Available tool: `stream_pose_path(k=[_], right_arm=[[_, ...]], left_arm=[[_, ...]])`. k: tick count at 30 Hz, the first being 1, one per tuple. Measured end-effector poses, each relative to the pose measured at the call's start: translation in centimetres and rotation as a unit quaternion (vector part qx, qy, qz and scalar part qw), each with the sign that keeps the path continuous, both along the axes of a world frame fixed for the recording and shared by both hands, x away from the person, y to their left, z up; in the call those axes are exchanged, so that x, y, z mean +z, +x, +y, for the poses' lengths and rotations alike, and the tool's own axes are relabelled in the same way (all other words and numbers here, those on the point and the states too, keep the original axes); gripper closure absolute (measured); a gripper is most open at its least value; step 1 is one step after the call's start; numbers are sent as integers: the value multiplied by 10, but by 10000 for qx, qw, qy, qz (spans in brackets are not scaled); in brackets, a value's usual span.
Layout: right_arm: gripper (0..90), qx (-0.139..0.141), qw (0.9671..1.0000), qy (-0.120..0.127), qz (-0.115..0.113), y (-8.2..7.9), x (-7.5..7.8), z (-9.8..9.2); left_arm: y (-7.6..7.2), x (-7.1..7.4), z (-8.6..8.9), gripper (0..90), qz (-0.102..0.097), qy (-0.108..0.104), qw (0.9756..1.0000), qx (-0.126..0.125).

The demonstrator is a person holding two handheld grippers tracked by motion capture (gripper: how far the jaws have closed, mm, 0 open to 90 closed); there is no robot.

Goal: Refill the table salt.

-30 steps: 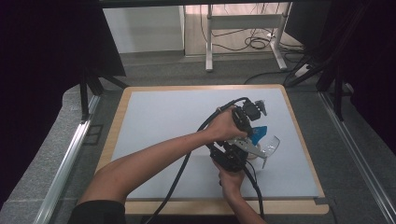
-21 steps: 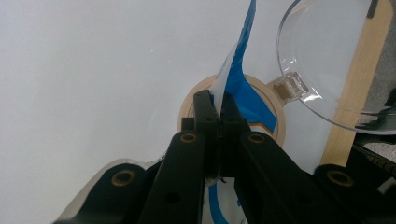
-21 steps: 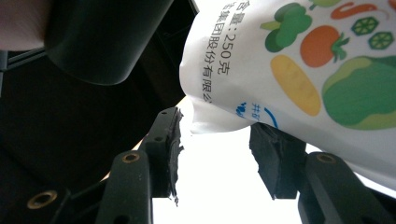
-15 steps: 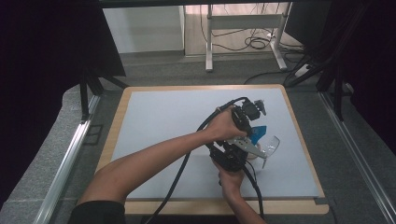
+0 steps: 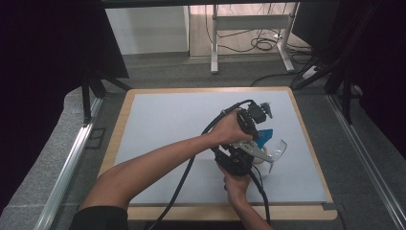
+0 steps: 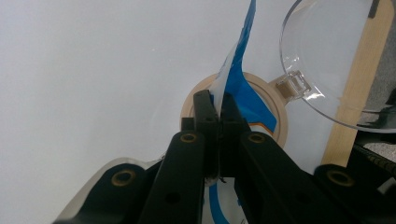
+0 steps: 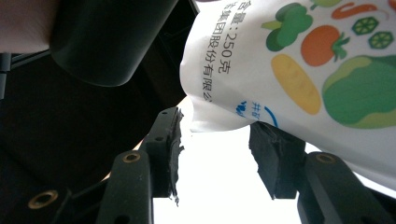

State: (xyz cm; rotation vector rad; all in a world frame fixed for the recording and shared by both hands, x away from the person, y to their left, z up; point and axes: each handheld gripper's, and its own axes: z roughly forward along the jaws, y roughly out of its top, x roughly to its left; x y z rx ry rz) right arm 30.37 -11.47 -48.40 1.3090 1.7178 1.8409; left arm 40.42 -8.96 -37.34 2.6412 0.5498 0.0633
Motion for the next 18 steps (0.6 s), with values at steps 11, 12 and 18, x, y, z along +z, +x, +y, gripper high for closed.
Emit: stream_pose_path(k=[11, 12, 18], right_arm=[[541, 0, 10000, -9, -18, 0, 1, 0], [541, -2, 10000, -9, -21, 0, 1, 0], [542, -4, 10000, -9, -25, 0, 1, 1]], left_arm=[[0, 1, 1, 900, 3, -13, 10000, 11], [-1, 0, 1, 900, 4, -31, 10000, 35], [0, 0, 1, 900, 8, -27, 10000, 39]])
